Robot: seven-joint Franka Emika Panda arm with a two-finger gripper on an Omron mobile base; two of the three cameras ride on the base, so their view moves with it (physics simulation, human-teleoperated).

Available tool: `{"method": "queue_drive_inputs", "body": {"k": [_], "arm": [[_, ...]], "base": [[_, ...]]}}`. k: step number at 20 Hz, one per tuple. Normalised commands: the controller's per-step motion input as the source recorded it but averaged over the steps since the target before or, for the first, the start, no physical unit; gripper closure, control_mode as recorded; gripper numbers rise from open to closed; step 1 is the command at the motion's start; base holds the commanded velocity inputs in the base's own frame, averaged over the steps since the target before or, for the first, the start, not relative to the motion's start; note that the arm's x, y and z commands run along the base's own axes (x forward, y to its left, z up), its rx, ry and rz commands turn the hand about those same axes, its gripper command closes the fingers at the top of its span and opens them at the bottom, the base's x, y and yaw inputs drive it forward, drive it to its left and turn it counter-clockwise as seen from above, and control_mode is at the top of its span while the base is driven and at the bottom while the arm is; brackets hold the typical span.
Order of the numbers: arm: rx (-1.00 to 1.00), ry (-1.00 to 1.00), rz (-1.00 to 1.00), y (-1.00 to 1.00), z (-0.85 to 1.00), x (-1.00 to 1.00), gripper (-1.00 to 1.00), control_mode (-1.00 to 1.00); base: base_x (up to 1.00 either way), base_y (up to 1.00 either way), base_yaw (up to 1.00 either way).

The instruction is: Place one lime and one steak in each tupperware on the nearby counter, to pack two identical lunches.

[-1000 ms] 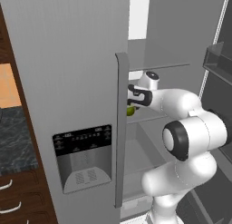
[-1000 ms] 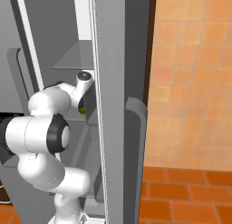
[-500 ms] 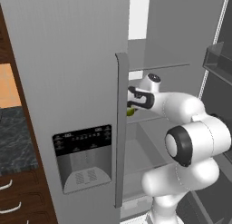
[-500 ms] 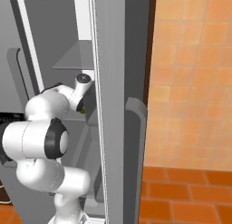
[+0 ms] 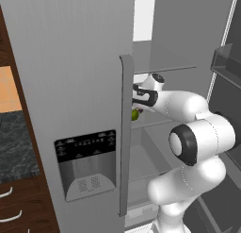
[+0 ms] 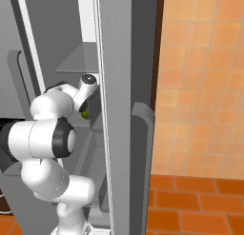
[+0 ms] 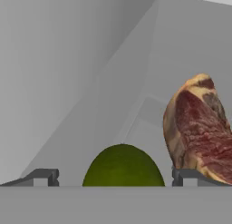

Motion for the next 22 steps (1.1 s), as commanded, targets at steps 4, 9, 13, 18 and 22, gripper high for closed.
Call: {"method": "queue_drive_inputs", "body": {"k": [4,9,13,18,22], "arm": [[-0.08,0.01,0.06,0.03,-0.46,-0.12,-1.00,-1.00],[-0.06,0.00,0.12,0.00,-0.60,-0.17,-1.00,-1.00],[-0.04,0.00,0.14,0.00,-0.68,-0.34,-1.00,-1.00],[-0.01,0.00,0.16,0.01,-0.22,-0.72,-1.00,-1.00],[-0.01,0.03,0.09,0.22,0.00,0.27,-1.00,-1.00]], "base": [[0.00,0.00,0.00],[0.00,0.00,0.00],[0.00,0.00,0.00],[0.00,0.00,0.00],[0.00,0.00,0.00]]}}
